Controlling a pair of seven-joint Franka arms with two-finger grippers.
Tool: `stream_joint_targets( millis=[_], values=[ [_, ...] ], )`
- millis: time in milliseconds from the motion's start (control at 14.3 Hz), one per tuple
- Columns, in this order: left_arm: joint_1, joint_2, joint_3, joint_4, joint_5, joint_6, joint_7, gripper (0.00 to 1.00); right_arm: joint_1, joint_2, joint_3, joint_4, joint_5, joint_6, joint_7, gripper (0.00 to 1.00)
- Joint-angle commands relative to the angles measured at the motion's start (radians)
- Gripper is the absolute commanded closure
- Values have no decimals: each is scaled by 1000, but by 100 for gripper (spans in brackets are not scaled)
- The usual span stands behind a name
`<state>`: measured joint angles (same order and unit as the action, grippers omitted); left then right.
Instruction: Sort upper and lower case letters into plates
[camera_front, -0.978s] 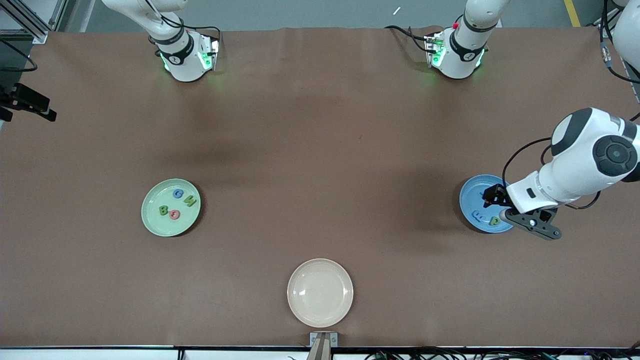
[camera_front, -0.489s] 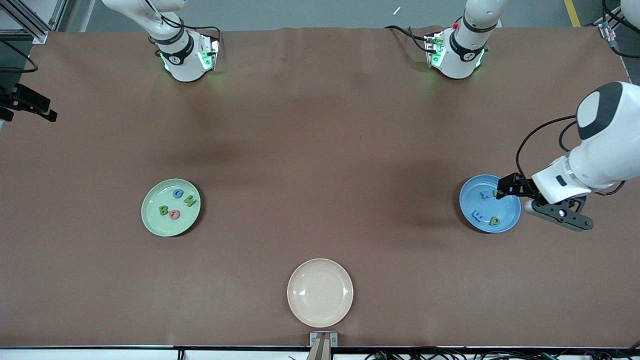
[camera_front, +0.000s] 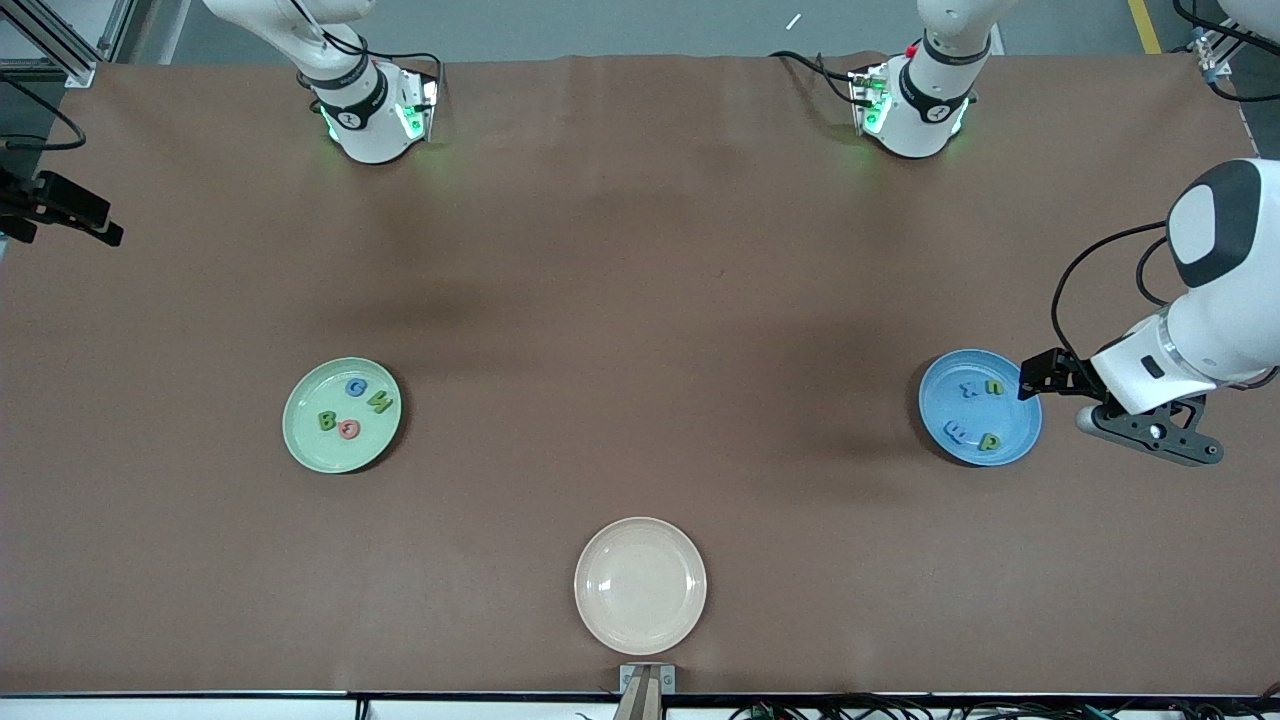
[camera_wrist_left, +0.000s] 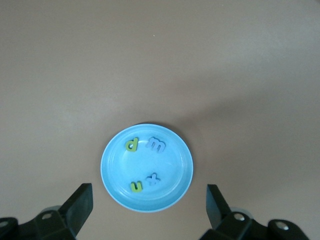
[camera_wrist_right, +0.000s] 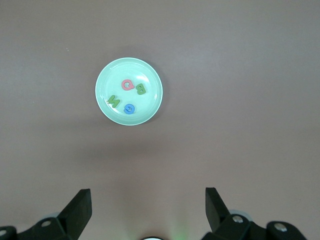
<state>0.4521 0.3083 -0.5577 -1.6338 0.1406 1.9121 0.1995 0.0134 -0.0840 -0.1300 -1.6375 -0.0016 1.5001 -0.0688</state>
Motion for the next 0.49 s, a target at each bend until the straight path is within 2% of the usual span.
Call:
stream_joint_targets(
  millis=[0, 419],
  values=[
    [-231, -84, 244, 15, -65, -54, 15, 0, 7, -34, -5, -35, -14, 14, -17, 0],
    [-328, -147, 314, -20, -76, -48, -79, 0, 8, -34, -5, -35, -18, 14, -19, 0]
  ],
)
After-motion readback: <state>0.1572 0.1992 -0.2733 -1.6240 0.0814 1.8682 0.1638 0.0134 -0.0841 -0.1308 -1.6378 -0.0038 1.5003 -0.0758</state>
